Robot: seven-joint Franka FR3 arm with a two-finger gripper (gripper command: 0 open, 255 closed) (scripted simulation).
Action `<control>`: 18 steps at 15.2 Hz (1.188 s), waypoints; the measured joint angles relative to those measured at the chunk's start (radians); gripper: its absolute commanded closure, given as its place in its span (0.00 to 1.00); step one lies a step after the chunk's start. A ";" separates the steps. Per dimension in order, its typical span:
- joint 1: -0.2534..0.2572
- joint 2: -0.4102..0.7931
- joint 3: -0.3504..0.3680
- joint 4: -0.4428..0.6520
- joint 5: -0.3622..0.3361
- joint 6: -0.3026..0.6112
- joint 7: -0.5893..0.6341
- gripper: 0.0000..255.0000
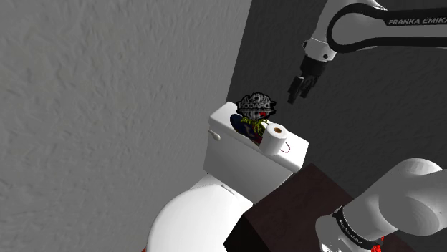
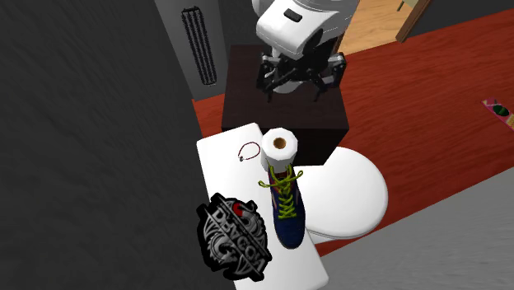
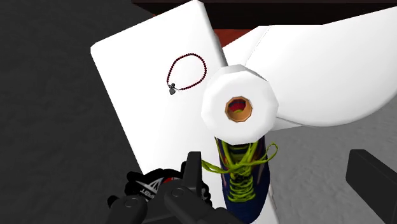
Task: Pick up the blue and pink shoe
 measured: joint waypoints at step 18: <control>0.011 0.658 -0.024 0.279 0.128 0.276 -0.094 0.00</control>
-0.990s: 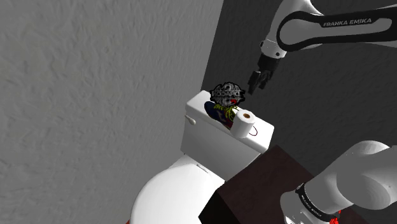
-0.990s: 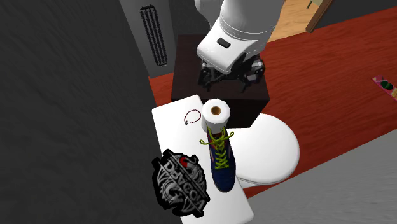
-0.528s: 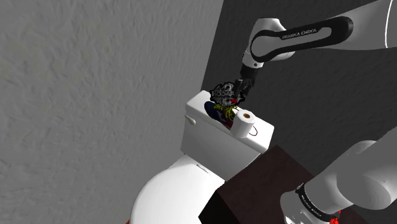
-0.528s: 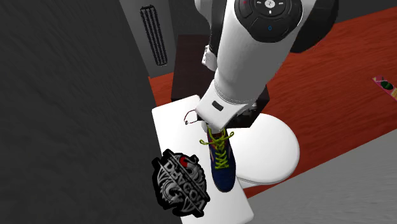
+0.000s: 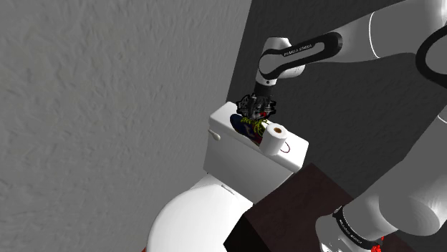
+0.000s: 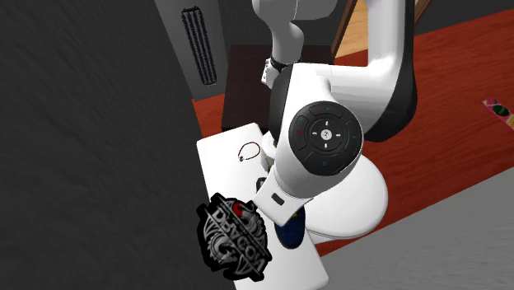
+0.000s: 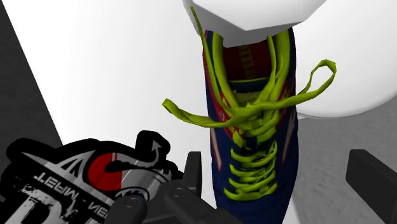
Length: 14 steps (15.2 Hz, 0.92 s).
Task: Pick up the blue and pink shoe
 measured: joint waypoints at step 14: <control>-0.003 0.072 0.003 -0.017 0.012 0.088 -0.012 1.00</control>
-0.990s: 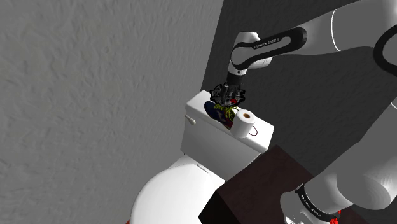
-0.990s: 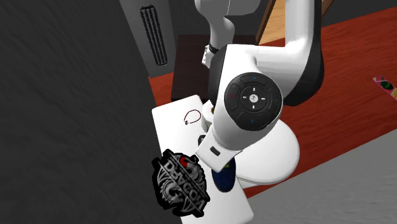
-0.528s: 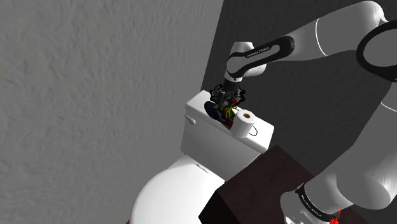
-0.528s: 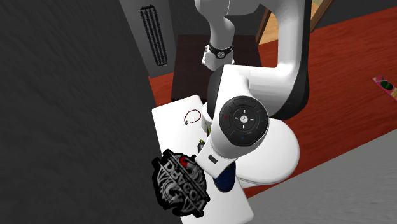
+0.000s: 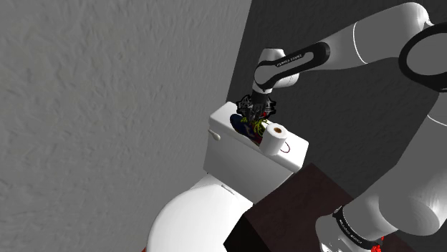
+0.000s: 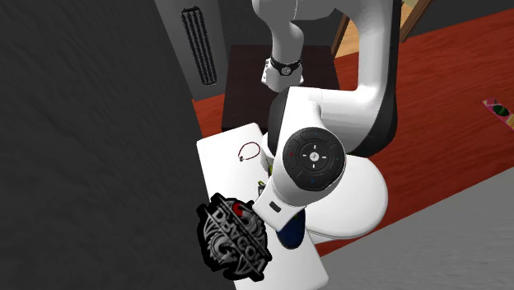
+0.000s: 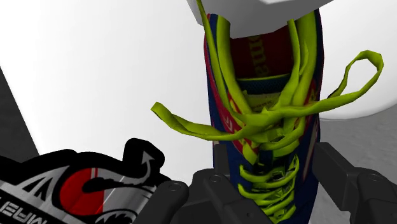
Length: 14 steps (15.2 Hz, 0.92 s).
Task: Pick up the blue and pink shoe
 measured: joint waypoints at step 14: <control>0.003 -0.074 -0.003 0.034 -0.012 -0.108 0.011 1.00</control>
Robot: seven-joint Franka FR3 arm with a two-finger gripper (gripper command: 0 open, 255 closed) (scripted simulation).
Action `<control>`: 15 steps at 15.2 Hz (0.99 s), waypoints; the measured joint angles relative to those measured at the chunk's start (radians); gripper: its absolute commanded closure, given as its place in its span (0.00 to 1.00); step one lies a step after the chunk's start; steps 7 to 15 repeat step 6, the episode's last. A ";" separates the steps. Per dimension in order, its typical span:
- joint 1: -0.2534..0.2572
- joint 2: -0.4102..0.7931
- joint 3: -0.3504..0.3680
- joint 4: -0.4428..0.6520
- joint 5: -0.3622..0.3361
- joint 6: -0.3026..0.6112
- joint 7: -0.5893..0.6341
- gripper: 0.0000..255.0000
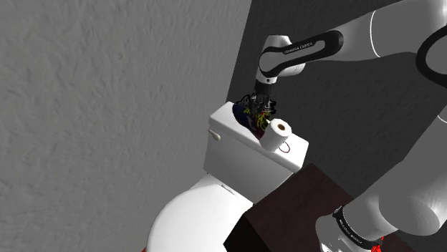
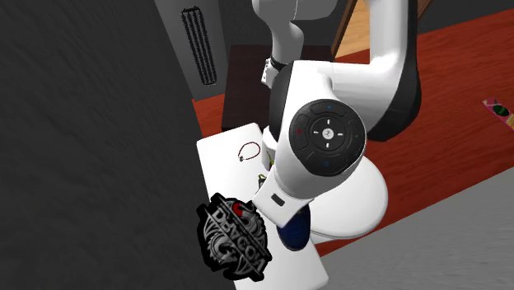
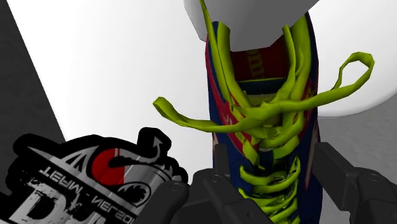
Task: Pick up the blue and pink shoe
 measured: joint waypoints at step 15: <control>0.002 -0.037 -0.001 0.024 -0.005 -0.061 0.006 1.00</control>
